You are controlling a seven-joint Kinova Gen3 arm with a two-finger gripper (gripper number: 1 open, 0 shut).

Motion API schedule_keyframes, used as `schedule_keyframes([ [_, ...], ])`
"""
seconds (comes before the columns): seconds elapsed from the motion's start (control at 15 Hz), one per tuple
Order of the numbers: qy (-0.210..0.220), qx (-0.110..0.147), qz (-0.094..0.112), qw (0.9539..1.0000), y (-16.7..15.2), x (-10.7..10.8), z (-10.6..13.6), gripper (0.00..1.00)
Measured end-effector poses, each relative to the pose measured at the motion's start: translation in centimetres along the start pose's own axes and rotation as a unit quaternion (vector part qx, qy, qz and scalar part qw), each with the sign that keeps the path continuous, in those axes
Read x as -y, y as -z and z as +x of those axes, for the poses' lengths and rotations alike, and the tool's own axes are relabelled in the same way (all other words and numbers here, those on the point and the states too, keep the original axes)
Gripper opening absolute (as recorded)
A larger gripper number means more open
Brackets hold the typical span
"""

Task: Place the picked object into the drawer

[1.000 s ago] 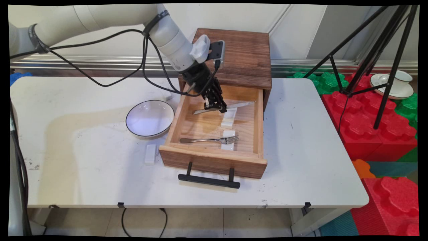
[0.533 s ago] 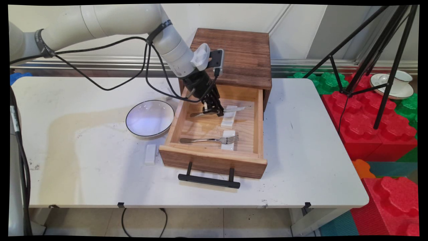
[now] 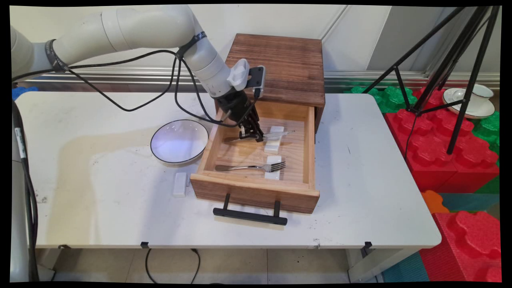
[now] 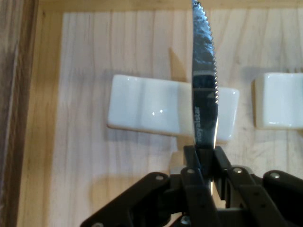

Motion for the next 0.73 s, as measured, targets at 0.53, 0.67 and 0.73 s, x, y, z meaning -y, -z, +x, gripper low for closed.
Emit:
schedule_keyframes([
  [0.53,0.002,0.005,0.002,1.0000,-0.69,0.13,-0.74,1.00],
  [0.67,0.004,0.005,0.002,1.0000,-0.74,0.15,-0.72,1.00],
  [0.73,0.007,0.003,0.003,1.0000,-0.69,0.14,-0.72,1.00],
])
